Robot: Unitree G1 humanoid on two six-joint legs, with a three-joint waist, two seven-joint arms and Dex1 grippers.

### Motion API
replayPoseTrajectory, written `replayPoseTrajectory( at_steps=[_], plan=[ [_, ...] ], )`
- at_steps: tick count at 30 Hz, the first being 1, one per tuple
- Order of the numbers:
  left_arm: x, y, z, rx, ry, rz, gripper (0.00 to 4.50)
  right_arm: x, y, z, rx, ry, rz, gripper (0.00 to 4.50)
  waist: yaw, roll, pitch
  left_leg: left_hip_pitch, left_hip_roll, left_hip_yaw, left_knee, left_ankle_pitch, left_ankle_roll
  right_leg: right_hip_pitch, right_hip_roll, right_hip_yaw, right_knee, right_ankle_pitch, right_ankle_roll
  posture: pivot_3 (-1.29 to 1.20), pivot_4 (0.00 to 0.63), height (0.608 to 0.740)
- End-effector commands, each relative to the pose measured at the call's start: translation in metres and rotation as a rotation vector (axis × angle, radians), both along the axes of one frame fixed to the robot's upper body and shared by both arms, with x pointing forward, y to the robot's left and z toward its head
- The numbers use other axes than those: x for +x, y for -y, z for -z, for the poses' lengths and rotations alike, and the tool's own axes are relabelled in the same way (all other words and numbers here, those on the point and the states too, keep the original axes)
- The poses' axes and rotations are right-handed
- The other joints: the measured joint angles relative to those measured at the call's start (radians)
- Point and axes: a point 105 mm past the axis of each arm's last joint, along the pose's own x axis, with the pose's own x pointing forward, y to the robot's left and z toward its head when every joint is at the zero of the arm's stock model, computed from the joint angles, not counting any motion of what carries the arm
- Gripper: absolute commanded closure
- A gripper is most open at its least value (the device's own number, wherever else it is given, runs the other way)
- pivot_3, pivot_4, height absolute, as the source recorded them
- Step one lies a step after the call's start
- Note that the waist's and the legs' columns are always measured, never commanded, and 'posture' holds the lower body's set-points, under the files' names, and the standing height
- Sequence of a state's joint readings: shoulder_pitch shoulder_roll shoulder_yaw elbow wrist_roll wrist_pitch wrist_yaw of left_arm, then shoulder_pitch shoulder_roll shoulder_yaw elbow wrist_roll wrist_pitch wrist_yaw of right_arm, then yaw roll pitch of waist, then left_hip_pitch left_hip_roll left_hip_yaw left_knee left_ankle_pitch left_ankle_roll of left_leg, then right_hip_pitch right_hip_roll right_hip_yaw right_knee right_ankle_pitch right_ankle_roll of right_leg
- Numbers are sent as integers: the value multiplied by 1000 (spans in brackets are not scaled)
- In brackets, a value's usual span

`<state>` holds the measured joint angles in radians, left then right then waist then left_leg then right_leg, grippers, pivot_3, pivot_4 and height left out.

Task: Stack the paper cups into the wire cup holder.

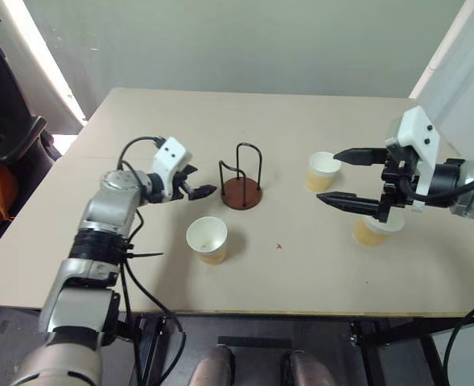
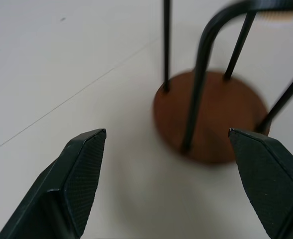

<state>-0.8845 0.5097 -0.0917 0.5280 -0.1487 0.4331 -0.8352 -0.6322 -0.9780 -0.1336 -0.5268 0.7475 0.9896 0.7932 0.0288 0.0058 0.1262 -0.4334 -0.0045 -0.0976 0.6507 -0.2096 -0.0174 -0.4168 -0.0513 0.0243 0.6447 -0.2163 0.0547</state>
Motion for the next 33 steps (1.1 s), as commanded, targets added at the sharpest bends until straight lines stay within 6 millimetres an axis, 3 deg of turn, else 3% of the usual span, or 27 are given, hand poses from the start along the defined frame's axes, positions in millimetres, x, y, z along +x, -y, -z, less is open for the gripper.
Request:
replayPoseTrajectory(
  at_steps=[1,9,10,12,22,25,28,33],
  plan=[
    [7,12,-17,-4,59,4,295,-7,-5,-8,10,48,-2,0,0,0,0,0,0,0,1,0,0,0,0,0,0,0,0,0,150,740],
    [17,22,-19,-7,72,-2,295,-9,-4,-7,7,49,18,0,-1,0,0,-1,0,2,3,3,0,-1,0,2,0,0,4,0,150,740],
    [18,23,-21,-19,74,-3,454,-9,-4,-7,7,49,21,0,-1,0,0,-1,0,2,3,3,0,-1,0,2,0,0,4,0,150,740],
    [19,23,-24,-25,86,1,904,-9,-3,-7,8,51,29,0,0,0,0,-2,0,2,3,3,0,-1,0,3,0,0,5,0,150,740],
    [13,29,-38,-76,110,51,4480,-8,-1,-7,2,47,32,0,0,0,0,-3,-1,3,9,1,4,-1,0,4,0,0,8,0,150,740],
    [-6,46,-48,-121,94,178,4480,-19,-1,-3,-37,16,-37,0,3,0,0,-5,-2,3,10,0,5,-1,1,4,-1,0,9,0,150,740],
    [-45,68,-58,-121,76,396,4480,-40,2,-2,-81,-53,-154,0,4,0,0,-7,-3,3,11,-1,6,-1,0,4,-2,-1,10,0,150,740],
    [-72,79,-65,-94,47,525,4480,-39,27,9,-220,-112,-127,0,8,0,0,-8,-3,4,14,-4,5,-1,1,5,-2,-2,12,0,150,740]
  ],
)
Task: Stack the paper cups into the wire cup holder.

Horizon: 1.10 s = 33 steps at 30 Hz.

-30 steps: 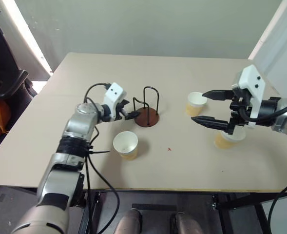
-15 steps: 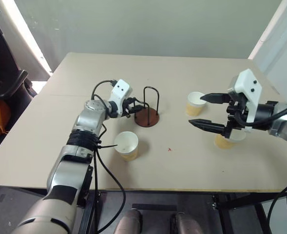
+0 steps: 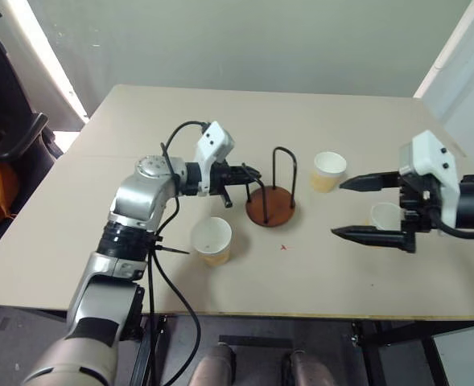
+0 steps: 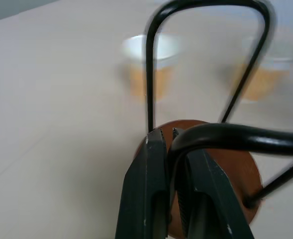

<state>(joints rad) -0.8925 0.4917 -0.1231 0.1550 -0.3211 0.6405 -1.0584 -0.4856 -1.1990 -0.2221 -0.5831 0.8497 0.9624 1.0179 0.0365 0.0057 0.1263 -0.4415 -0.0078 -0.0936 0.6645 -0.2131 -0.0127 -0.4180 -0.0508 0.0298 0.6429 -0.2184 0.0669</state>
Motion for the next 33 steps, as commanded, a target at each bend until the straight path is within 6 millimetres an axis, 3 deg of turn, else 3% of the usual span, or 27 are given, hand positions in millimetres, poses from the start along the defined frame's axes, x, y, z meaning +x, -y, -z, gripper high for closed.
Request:
replayPoseTrajectory(
  at_steps=[1,6,9,13,24,32,33],
  plan=[
    [-18,10,-14,2,28,94,4480,1,17,0,-91,24,8,0,0,0,0,1,0,0,0,0,0,0,0,0,0,0,0,0,150,740],
    [-38,30,3,64,8,216,4480,5,36,22,-259,-13,26,0,1,0,0,3,0,1,1,0,0,2,-2,0,2,1,1,0,150,740],
    [-40,34,25,137,6,247,4480,7,34,32,-284,-24,-1,0,0,0,0,6,0,1,1,-1,2,4,-2,0,2,1,1,0,150,740],
    [-44,45,37,185,13,313,4480,5,33,44,-316,-54,-49,0,0,0,0,5,1,1,1,-1,3,4,-2,0,2,2,2,0,150,740],
    [-25,52,53,257,77,312,4480,6,34,40,-312,-48,-41,0,1,0,0,4,1,1,2,-2,5,5,-3,0,1,2,3,0,150,740],
    [-29,55,63,319,110,345,4480,8,37,34,-320,-30,-28,0,2,0,0,5,0,1,2,-2,5,6,-3,0,0,3,3,0,150,740],
    [-30,55,62,316,94,349,3878,8,37,34,-320,-30,-29,0,2,0,0,5,0,1,2,-2,5,6,-3,0,0,3,3,0,150,740]
  ],
)
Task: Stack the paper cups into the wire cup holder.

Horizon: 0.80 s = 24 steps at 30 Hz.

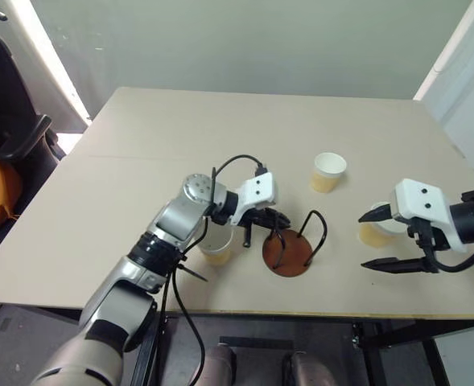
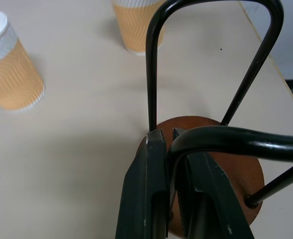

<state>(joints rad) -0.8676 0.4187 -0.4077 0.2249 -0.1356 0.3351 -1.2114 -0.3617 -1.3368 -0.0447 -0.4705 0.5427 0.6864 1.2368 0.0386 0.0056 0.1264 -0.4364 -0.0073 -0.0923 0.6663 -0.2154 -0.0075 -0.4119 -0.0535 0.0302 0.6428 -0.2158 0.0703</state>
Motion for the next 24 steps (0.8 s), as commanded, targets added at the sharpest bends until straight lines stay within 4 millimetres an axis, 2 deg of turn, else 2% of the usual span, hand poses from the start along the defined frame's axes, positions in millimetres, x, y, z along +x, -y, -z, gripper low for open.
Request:
replayPoseTrajectory(
  at_steps=[1,5,8,11,17,19,24],
  plan=[
    [-6,2,-2,37,-6,30,3678,0,1,-13,-14,51,-1,0,0,0,0,0,0,0,0,0,0,0,0,0,0,0,0,0,150,740],
    [-9,-5,-9,69,30,54,2317,2,3,-13,-13,51,-2,0,0,0,0,0,0,0,0,0,0,-1,0,0,0,0,0,0,150,740],
    [0,-6,-16,55,72,9,1143,6,6,-13,-11,51,1,0,0,0,0,0,0,0,0,0,0,0,0,0,0,0,0,0,150,740],
    [12,-12,-30,38,185,-30,177,11,12,-13,-22,57,14,0,0,0,0,0,0,0,0,0,0,0,0,0,0,0,0,0,150,740],
    [19,-31,-69,18,312,-56,177,23,39,-7,-116,51,80,0,-1,0,0,0,0,0,0,-5,8,-1,0,0,0,0,0,0,150,740],
    [14,-46,-73,48,320,-40,177,30,51,-4,-168,62,114,0,-2,0,0,0,0,0,0,-5,8,-1,0,0,0,0,0,0,150,740],
    [-5,-83,-88,56,298,-29,177,42,63,1,-207,76,161,0,-10,0,0,-1,0,0,-1,-5,8,-3,0,0,0,0,-1,0,150,740]
  ],
)
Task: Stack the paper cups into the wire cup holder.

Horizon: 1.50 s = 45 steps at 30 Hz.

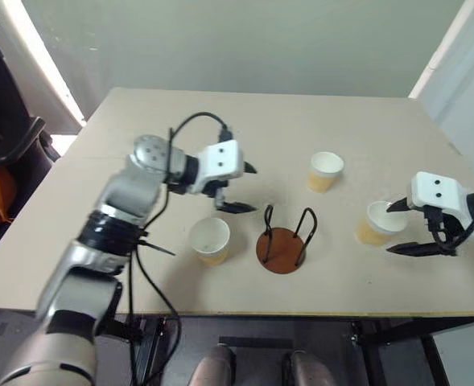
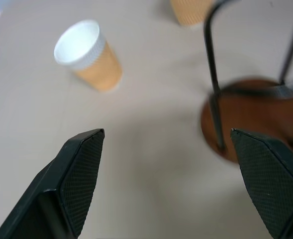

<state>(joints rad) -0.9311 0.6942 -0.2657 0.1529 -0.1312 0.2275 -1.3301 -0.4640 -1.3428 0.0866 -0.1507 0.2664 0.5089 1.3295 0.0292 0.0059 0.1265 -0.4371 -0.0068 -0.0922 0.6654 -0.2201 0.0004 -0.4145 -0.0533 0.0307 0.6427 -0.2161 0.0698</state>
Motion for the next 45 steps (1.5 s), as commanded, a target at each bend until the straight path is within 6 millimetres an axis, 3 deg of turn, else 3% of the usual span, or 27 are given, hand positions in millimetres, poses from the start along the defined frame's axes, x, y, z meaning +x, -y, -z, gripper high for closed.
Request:
replayPoseTrajectory(
  at_steps=[1,7,11,14,20,23,32,33,37,41,43,45],
  plan=[
    [-20,-11,-26,-49,23,49,177,7,6,-4,-46,42,11,0,-1,0,0,0,0,0,0,0,0,0,0,0,0,0,0,0,150,740],
    [-64,-24,-54,-149,-53,118,177,14,3,4,-42,31,-1,0,0,0,0,-1,0,0,0,-1,1,0,0,-1,0,0,-1,0,150,740],
    [-65,-28,-65,-245,-64,45,177,13,-4,14,-42,-20,-45,0,0,0,0,1,0,-1,0,-2,2,0,-1,-1,2,-1,-4,0,150,740],
    [-73,-26,-62,-263,-91,38,148,16,-5,21,-56,-34,-55,362,-4,0,0,1,1,-1,-1,-2,2,0,-1,-2,2,0,-6,0,150,740],
    [-82,-23,-64,-278,-105,31,148,25,-7,30,-69,-37,-52,362,-8,0,0,2,2,-1,-1,-1,1,0,-1,-3,2,2,-8,0,150,740],
    [-79,-25,-61,-248,-105,4,148,27,-9,32,-58,-43,-60,984,-8,0,0,3,2,-1,-2,-1,0,0,0,-3,2,2,-9,0,150,740],
    [-79,-29,-62,-221,-85,-12,148,31,-7,23,-76,-14,-74,4222,-8,0,0,2,2,-1,-3,-1,0,0,-1,-3,2,1,-12,0,150,740],
    [-79,-30,-62,-219,-82,-17,148,30,-6,18,-81,-7,-83,4474,-8,0,0,2,2,-1,-3,-2,-1,0,-1,-3,2,1,-12,0,150,740],
    [-78,-36,-63,-204,-53,-46,148,12,-24,-14,62,-21,-184,4474,-8,1,1,2,2,-1,-3,-2,-1,-1,0,-3,2,0,-14,0,150,740],
    [-80,-51,-70,-204,-31,-94,148,-13,-54,-97,239,116,-366,4474,-11,5,3,0,2,0,-5,4,-14,-4,0,-2,2,-5,-21,0,150,740],
    [-81,-53,-68,-196,-34,-98,148,-19,-69,-123,294,176,-449,4474,-16,4,2,1,2,0,-9,5,-15,-6,1,-1,2,-6,-23,0,150,740],
    [-82,-53,-67,-197,-36,-96,148,-21,-99,-140,321,216,-575,4474,-21,1,0,4,2,0,-14,6,-15,-5,1,-2,2,-7,-26,0,150,740]
  ],
)
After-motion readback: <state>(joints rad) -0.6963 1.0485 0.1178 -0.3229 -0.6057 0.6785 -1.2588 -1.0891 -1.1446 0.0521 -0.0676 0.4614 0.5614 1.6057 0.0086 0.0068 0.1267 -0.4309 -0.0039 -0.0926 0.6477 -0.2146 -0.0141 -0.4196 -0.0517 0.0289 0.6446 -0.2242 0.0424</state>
